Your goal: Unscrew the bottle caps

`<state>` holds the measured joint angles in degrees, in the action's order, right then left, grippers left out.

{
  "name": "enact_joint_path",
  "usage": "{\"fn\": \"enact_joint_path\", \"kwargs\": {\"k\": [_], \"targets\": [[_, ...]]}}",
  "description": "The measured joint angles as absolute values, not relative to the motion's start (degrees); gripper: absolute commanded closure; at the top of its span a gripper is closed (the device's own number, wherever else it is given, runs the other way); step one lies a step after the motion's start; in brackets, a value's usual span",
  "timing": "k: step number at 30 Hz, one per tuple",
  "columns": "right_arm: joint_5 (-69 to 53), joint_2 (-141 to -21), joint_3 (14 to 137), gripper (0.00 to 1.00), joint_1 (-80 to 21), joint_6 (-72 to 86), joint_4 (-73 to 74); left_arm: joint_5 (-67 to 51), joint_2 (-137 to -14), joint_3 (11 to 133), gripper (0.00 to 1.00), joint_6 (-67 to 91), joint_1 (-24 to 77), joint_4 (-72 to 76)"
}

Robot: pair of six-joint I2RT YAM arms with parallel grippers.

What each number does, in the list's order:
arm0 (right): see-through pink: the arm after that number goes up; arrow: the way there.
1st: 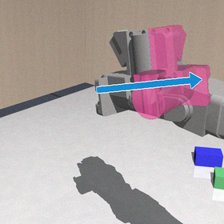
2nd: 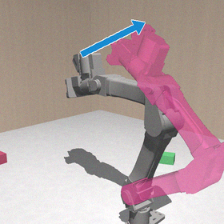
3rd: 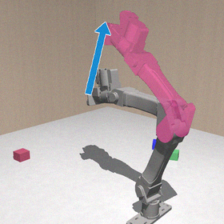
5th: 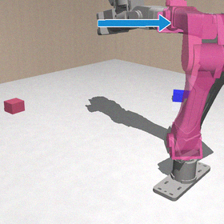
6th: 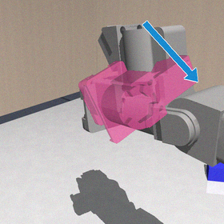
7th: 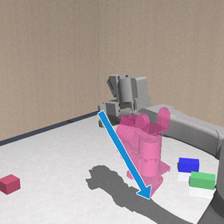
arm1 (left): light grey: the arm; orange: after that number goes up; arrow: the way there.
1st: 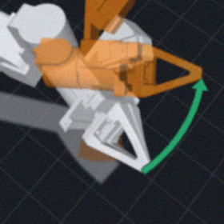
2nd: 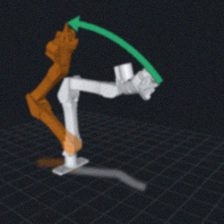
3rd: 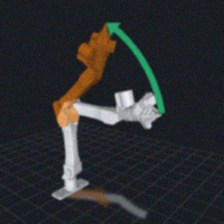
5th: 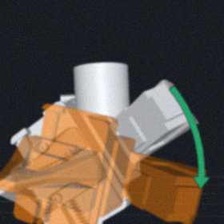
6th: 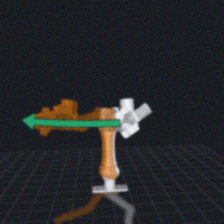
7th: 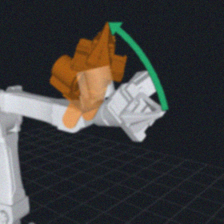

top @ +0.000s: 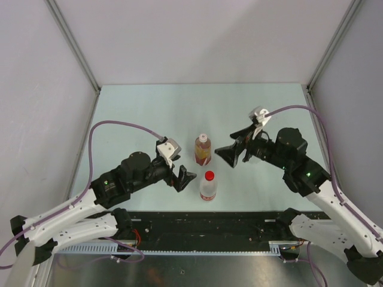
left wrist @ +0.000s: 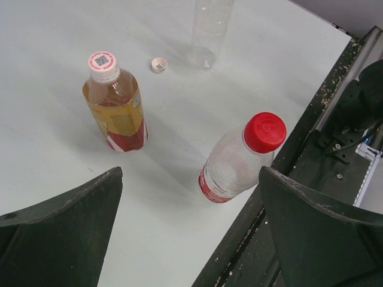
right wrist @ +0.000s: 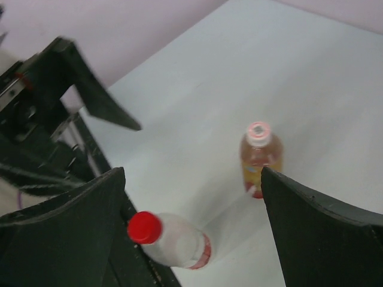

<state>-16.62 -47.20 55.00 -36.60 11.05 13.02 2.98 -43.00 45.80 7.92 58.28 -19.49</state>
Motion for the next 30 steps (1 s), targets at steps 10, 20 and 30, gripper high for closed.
{"fn": "enact_joint_path", "kwargs": {"k": [10,20,30], "targets": [[-7.0,-51.1,55.0,0.03,-60.9,7.4,19.9,10.1,-43.6,45.3,0.01,12.8,58.3,-20.0],[13.9,-58.4,55.1,0.13,-70.7,6.9,23.8,11.9,-43.5,45.1,0.01,15.0,58.3,-20.5],[17.5,-58.5,54.2,0.76,-70.1,7.7,23.5,12.0,-43.5,45.0,0.01,15.0,58.3,-20.7]]}}
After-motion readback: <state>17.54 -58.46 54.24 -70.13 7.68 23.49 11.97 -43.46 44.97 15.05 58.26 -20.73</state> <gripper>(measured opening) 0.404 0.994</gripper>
